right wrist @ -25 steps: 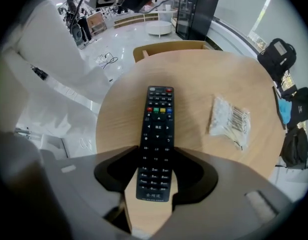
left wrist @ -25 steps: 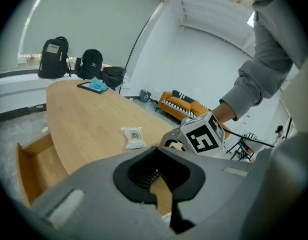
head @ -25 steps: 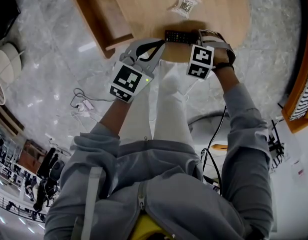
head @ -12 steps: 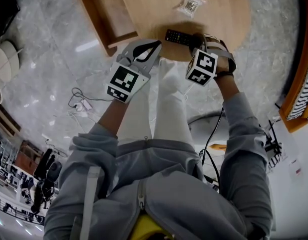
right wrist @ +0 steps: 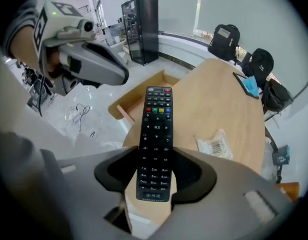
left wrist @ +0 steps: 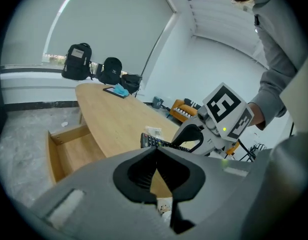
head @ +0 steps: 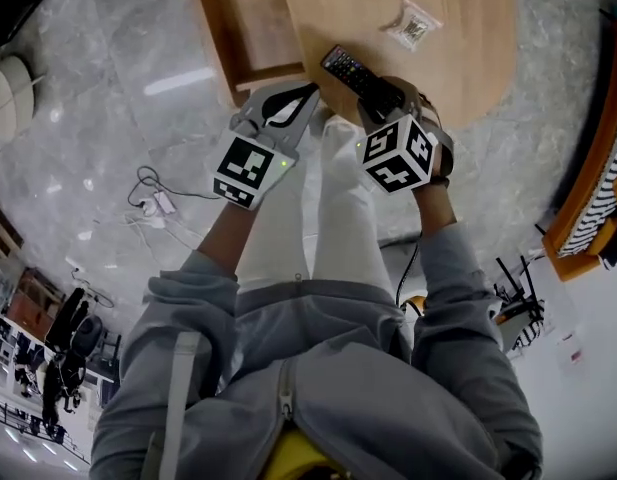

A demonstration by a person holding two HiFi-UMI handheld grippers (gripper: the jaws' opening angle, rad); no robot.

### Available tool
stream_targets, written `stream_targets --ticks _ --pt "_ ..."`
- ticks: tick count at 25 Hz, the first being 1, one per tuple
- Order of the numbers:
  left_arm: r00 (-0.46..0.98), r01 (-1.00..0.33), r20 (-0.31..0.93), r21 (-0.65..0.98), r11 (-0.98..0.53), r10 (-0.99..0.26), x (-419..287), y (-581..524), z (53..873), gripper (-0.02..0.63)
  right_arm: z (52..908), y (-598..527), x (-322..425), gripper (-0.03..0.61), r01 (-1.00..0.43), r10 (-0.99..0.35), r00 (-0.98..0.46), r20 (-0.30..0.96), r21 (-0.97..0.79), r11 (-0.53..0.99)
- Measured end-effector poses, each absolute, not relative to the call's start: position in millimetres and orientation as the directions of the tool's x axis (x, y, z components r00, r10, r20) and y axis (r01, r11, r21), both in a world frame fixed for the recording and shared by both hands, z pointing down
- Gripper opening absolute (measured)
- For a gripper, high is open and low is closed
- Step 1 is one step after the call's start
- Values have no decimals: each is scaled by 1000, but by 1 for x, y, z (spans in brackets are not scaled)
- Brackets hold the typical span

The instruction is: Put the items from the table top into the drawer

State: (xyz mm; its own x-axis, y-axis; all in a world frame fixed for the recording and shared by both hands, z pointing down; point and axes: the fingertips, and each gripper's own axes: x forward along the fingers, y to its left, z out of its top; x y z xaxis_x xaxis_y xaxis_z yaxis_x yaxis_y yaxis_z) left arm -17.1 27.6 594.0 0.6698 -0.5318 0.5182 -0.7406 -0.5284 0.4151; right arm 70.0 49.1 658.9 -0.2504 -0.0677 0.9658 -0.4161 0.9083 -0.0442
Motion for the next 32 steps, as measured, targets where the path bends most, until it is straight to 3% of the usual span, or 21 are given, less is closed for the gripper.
stream_targets --ticks 15,22,32 --pt "527 -847 557 409 -340 -642 -131 29 620 3 679 51 -88 207 -695 -36 -407 913 -284 660" --pt "494 -865 586 403 -298 -643 -168 33 643 5 716 42 -118 207 -805 -55 -440 896 -367 466" --pt "474 -876 620 407 -261 -625 -195 33 670 5 775 30 -136 207 -858 -57 -371 927 -320 401"
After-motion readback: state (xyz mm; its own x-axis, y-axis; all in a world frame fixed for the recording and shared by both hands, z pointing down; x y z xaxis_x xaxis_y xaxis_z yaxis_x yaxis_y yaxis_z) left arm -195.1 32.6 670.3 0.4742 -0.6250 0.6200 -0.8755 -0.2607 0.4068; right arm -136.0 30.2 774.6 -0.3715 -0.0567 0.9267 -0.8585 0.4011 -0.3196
